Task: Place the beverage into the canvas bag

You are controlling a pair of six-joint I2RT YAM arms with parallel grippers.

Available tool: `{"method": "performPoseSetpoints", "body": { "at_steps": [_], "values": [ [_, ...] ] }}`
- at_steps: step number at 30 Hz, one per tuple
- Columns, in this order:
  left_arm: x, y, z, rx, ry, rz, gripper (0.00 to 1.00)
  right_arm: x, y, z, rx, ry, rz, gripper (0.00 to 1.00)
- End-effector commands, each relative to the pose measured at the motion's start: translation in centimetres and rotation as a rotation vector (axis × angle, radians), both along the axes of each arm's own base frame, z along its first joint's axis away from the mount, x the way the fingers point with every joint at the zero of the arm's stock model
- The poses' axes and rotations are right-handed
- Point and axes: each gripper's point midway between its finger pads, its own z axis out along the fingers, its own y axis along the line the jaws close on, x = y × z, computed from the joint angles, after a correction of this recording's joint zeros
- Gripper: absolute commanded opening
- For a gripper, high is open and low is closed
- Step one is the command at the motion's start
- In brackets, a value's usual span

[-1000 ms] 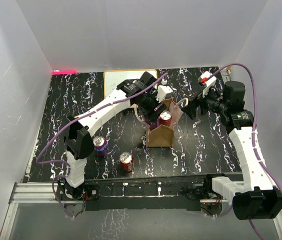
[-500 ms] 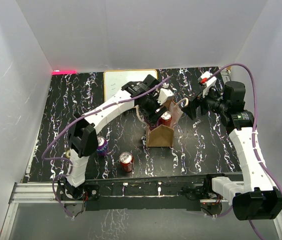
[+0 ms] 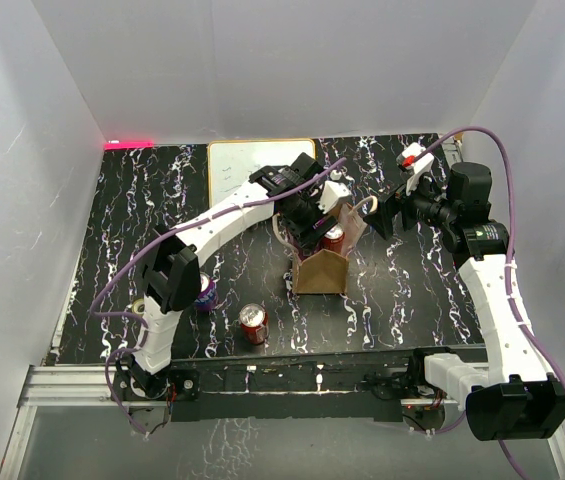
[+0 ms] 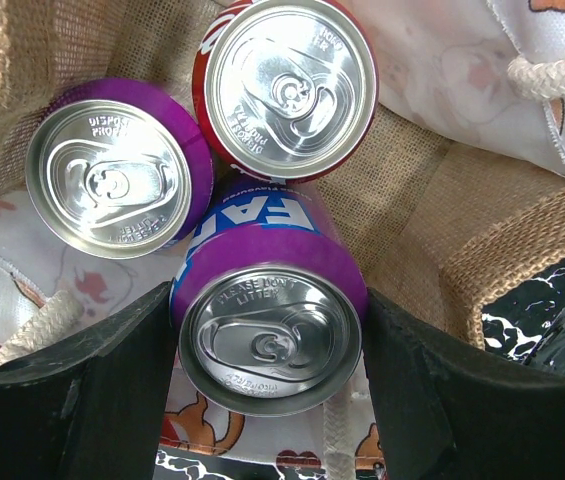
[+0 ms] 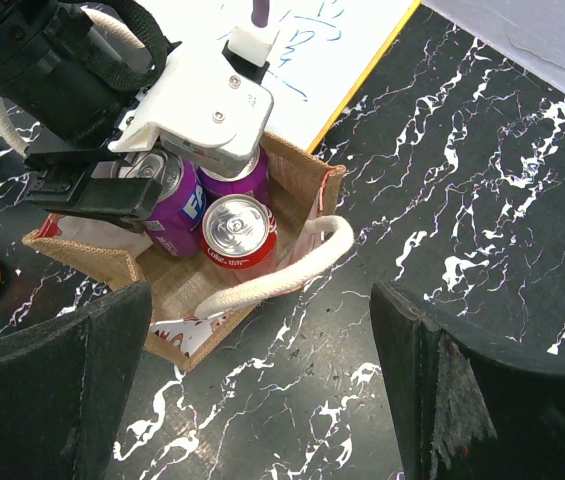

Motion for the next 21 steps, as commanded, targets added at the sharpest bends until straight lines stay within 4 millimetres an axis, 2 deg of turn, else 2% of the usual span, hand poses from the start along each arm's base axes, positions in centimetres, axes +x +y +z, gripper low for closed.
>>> {"method": "performPoseSetpoints", "body": {
  "at_steps": [1,5,21],
  "values": [
    [1.5,-1.1,1.7,-0.054,-0.086,-0.006,0.0,0.2,0.0,1.6,0.008,-0.067,0.002,0.94],
    [1.5,-1.0,0.9,-0.034,-0.075,-0.005,0.04,0.1,0.0,1.6,0.008,-0.068,0.002,0.94],
    [1.8,-0.8,-1.8,0.007,-0.035,0.044,0.29,-0.1,0.0,1.4,0.01,-0.065,0.003,0.94]
  ]
}}
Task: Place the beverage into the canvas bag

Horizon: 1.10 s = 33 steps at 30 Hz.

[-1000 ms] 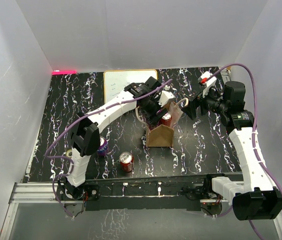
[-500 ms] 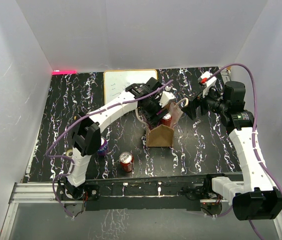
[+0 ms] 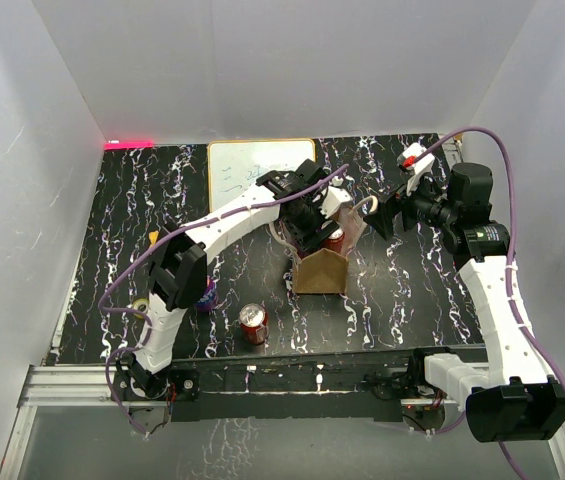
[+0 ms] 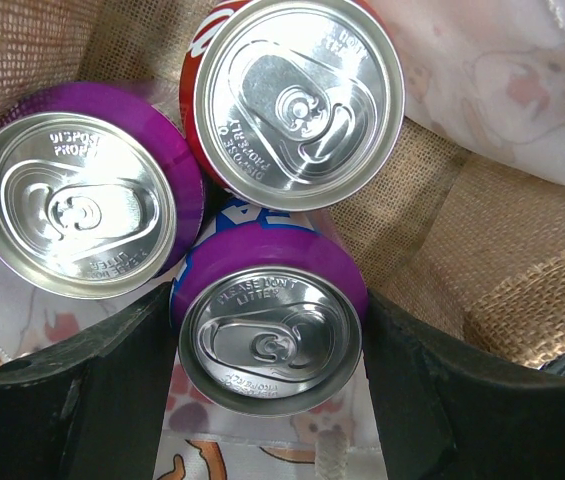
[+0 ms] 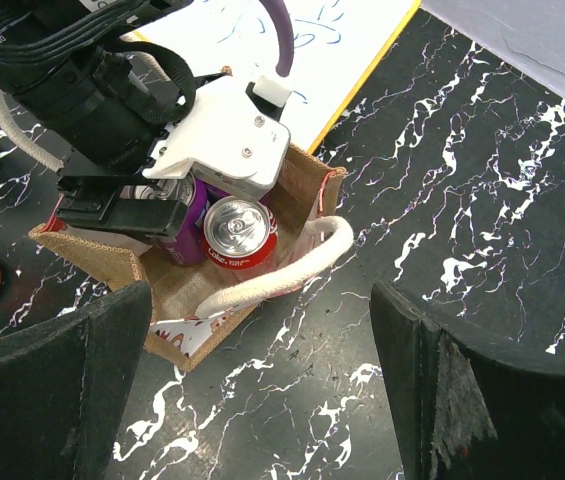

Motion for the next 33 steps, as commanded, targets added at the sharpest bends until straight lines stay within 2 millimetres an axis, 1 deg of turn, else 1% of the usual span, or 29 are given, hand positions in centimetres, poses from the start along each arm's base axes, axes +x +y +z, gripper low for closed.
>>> {"method": "performPoseSetpoints", "body": {
  "at_steps": [1,5,12,13,20,22,25,29,33],
  "values": [
    [1.6,-0.6,0.4,-0.022,-0.056,0.029,0.3,0.0,0.0,1.2,0.01,-0.058,0.003,0.94],
    [1.7,-0.5,-0.1,-0.008,-0.056,0.04,0.34,0.0,0.0,1.2,0.01,-0.058,0.003,0.94],
    [1.5,-0.4,-0.3,0.006,-0.037,0.038,0.48,-0.1,0.1,1.2,0.01,-0.058,0.006,0.94],
    [1.6,-0.5,-0.1,0.003,-0.038,0.038,0.5,0.0,0.1,1.2,0.01,-0.06,0.006,0.94],
    [1.8,-0.5,1.9,-0.015,-0.063,0.043,0.73,-0.1,0.1,1.2,0.011,-0.06,0.007,0.94],
    [1.9,-0.5,2.4,-0.018,-0.071,0.047,0.77,-0.1,0.1,1.3,0.012,-0.059,0.007,0.94],
    [2.0,-0.4,3.1,-0.027,-0.084,0.05,0.83,-0.1,0.1,1.3,0.013,-0.059,0.008,0.94],
    [1.8,-0.5,4.1,-0.042,-0.088,0.049,0.86,-0.1,0.1,1.3,0.013,-0.06,0.008,0.94],
    [1.3,-0.6,6.0,-0.079,-0.089,0.04,0.88,-0.1,0.1,1.3,0.013,-0.057,0.008,0.94]
  ]
}}
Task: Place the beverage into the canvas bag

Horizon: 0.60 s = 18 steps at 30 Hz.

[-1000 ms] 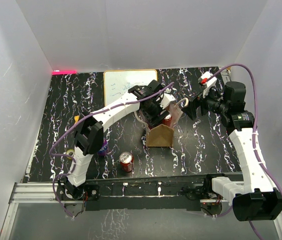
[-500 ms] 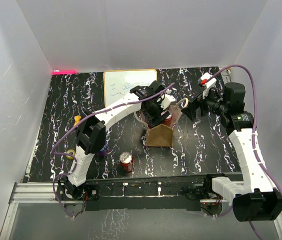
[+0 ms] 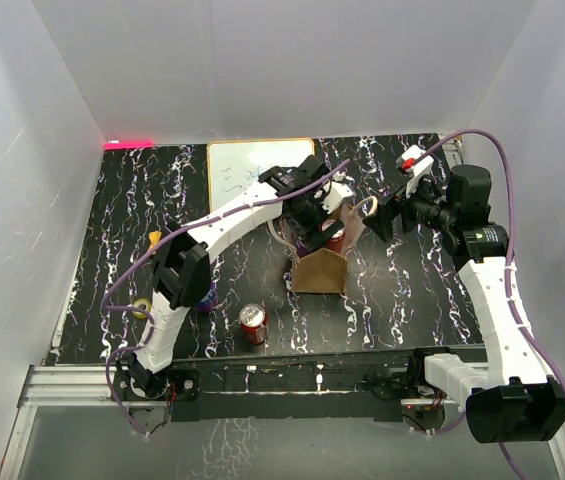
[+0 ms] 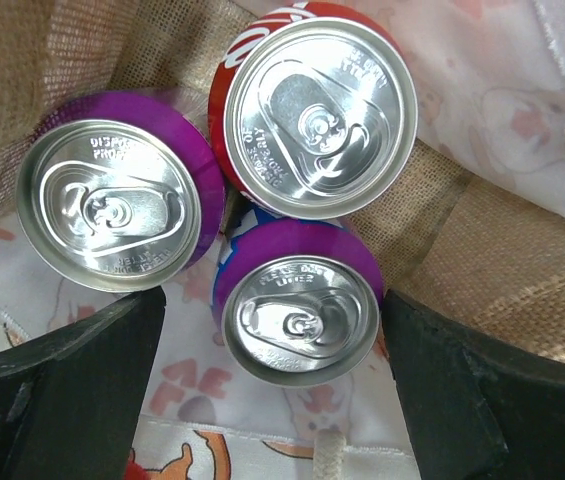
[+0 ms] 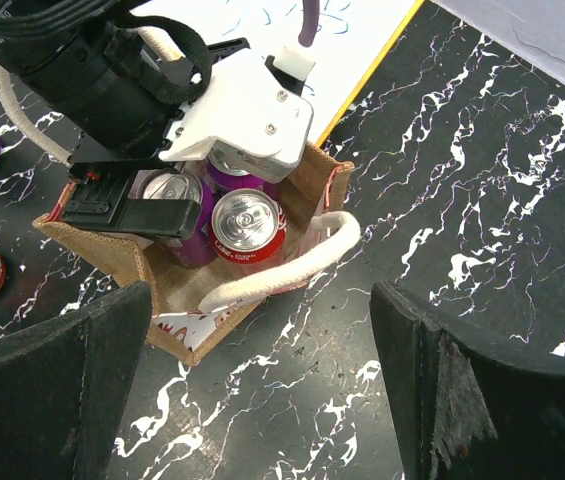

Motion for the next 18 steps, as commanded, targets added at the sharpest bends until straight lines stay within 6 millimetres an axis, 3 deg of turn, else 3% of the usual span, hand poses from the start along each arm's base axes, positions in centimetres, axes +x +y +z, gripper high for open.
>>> {"method": "performPoseSetpoints", "body": {
  "at_steps": [1,12,18],
  "values": [
    [0.3,-0.5,6.1,-0.105,-0.08,-0.002,0.89,0.2,0.0,1.9,0.011,-0.07,0.003,0.94],
    [-2.0,0.2,14.2,-0.27,-0.178,-0.075,0.97,0.4,0.1,2.1,0.013,-0.069,0.005,0.94],
    [-4.6,1.4,16.3,-0.321,-0.201,-0.179,0.94,0.6,0.0,2.0,0.012,-0.064,0.002,0.94]
  ]
}}
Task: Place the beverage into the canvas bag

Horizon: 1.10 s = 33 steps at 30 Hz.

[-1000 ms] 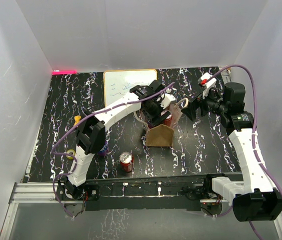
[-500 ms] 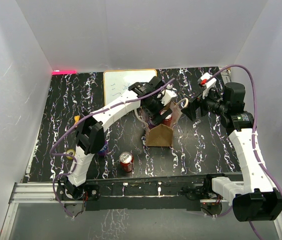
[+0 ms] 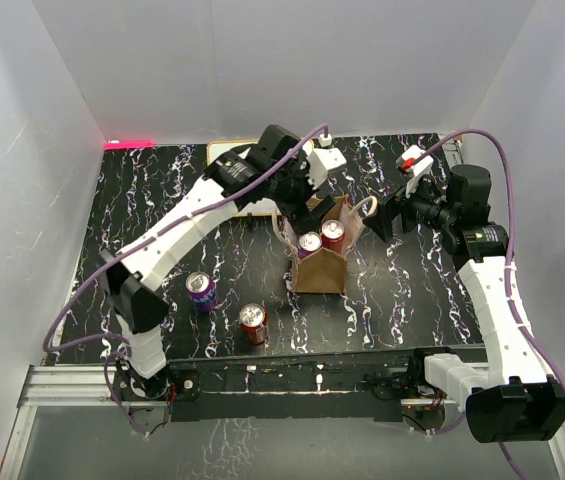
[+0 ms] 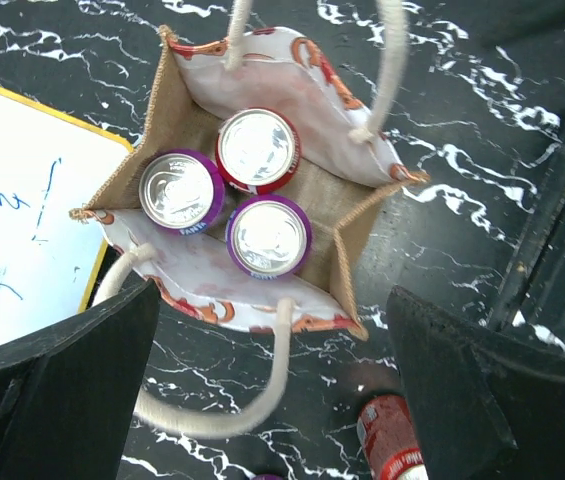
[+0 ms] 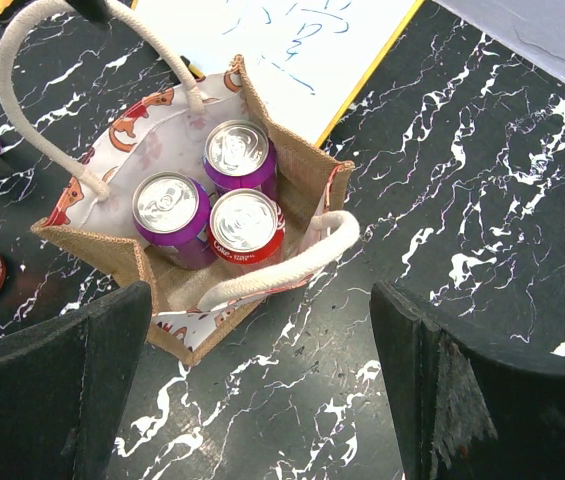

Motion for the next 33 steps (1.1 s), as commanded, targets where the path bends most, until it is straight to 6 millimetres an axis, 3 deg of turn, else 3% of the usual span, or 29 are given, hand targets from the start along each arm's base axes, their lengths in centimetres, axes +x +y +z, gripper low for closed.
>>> {"method": "performPoseSetpoints", "body": {
  "at_steps": [1,10,13,18,21,24,28,33],
  "values": [
    [-3.0,1.4,2.3,-0.051,-0.025,-0.119,0.93,0.6,0.0,2.0,0.011,-0.066,0.003,0.94],
    [-10.0,5.5,1.8,-0.064,-0.001,-0.324,0.9,-0.4,1.7,2.3,-0.009,-0.058,0.122,0.94],
    [-12.4,7.3,-0.1,-0.019,0.039,-0.405,0.89,-0.7,3.3,2.5,-0.048,-0.06,0.173,0.94],
    [-15.3,10.3,-4.9,0.07,0.131,-0.453,0.89,-1.7,6.5,1.7,-0.116,-0.055,0.286,0.93],
    [-17.0,11.7,-5.7,0.053,0.165,-0.495,0.9,-2.3,8.1,0.1,-0.156,-0.034,0.354,0.93],
    [-17.8,12.4,-7.4,0.061,0.208,-0.502,0.9,-3.2,9.4,-2.7,-0.207,0.005,0.408,0.93],
    [-18.6,12.9,-9.3,0.073,0.244,-0.525,0.9,-3.6,9.7,-5.9,-0.246,0.04,0.42,0.93],
    [-19.5,12.9,-10.3,0.053,0.28,-0.558,0.92,-4.1,9.5,-7.9,-0.256,0.069,0.421,0.93]
  ]
}}
